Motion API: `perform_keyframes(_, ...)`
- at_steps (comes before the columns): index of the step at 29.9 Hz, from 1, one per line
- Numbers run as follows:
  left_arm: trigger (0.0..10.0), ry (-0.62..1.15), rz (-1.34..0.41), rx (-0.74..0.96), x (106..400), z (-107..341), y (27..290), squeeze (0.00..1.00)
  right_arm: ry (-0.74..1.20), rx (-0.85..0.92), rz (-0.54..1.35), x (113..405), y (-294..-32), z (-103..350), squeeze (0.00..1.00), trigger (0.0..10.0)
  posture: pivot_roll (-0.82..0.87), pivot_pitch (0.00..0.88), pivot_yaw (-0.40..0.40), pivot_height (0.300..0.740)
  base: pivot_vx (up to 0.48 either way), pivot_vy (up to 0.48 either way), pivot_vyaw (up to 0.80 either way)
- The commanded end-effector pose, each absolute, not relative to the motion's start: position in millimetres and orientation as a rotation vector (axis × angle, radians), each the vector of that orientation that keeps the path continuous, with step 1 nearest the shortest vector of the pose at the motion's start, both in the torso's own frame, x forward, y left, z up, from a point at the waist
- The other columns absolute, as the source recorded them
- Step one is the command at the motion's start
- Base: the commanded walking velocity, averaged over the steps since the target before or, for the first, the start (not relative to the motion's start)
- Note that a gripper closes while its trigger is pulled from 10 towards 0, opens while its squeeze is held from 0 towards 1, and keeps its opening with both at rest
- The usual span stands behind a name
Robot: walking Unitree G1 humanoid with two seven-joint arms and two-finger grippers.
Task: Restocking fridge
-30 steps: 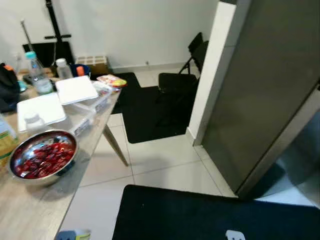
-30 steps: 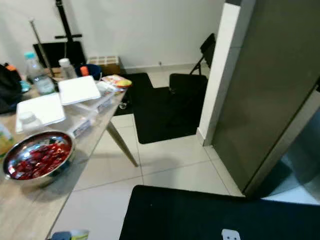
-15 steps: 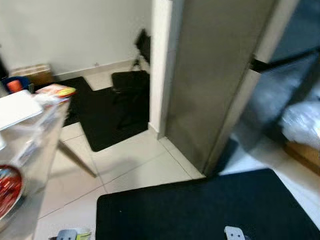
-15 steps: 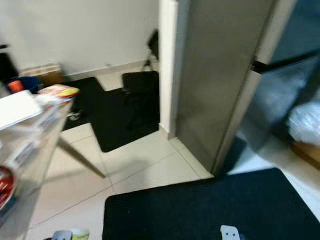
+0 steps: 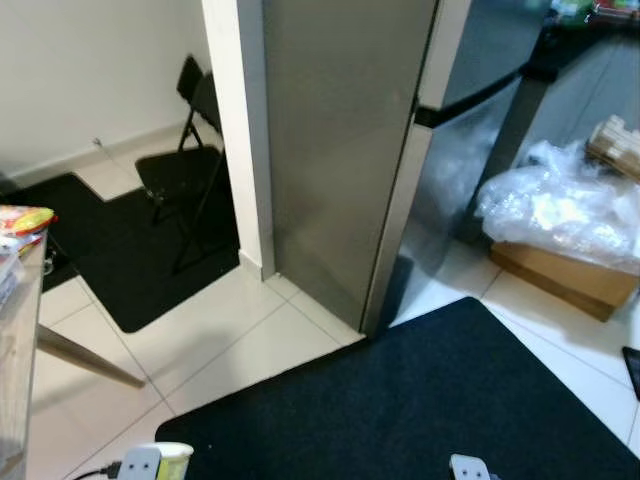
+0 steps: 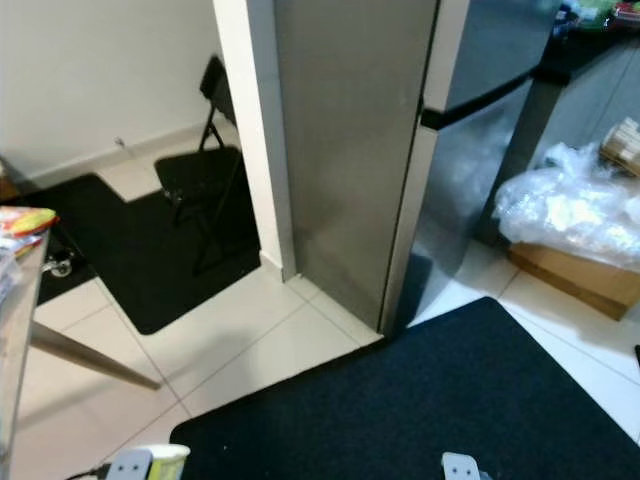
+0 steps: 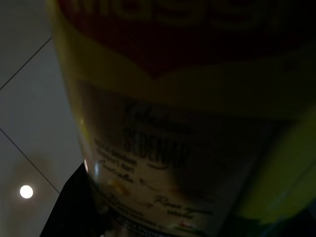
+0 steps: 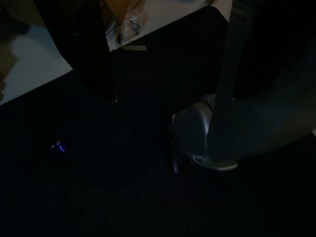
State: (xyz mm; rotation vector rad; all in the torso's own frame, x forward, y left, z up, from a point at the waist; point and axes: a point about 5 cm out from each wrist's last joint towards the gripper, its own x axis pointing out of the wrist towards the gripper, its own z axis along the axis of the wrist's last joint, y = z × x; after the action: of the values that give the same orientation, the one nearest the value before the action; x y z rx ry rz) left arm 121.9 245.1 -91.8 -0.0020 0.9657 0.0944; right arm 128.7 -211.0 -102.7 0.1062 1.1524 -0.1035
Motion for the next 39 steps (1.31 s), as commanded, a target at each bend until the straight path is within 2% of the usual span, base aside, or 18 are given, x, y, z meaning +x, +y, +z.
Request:
perform_keyframes(1,10.0,0.987,0.106,-0.004,115.7,-93.5,247.2,0.00,1.145,0.119,-0.111,128.8,-209.9,-102.9,0.00,10.0,-0.01,0.000,0.036,0.740,0.000,0.000,0.00)
perform_keyframes(9,10.0,0.983,0.124,-0.019,117.5,-93.6,245.9,0.00,1.143,0.108,-0.104,129.1,-212.6,-102.2,0.00,10.0,-0.02,0.000,0.018,0.740,0.000,0.000,0.00)
perform_keyframes(21,10.0,1.045,0.113,-0.044,106.3,-103.3,223.4,0.00,1.140,-0.004,0.016,134.1,-221.4,-98.1,0.00,10.0,-0.05,0.000,-0.033,0.740,0.000,0.000,0.00)
perform_keyframes(31,10.0,1.054,0.100,-0.063,104.9,-104.6,219.3,0.00,1.123,-0.007,0.037,143.2,-216.1,-96.0,0.00,10.0,-0.03,0.000,-0.022,0.740,0.332,0.000,0.00)
perform_keyframes(39,10.0,1.053,0.095,-0.051,105.7,-103.9,221.5,0.00,1.135,-0.011,0.051,139.3,-210.9,-98.4,0.00,10.0,-0.03,0.000,-0.015,0.740,0.373,0.000,0.00)
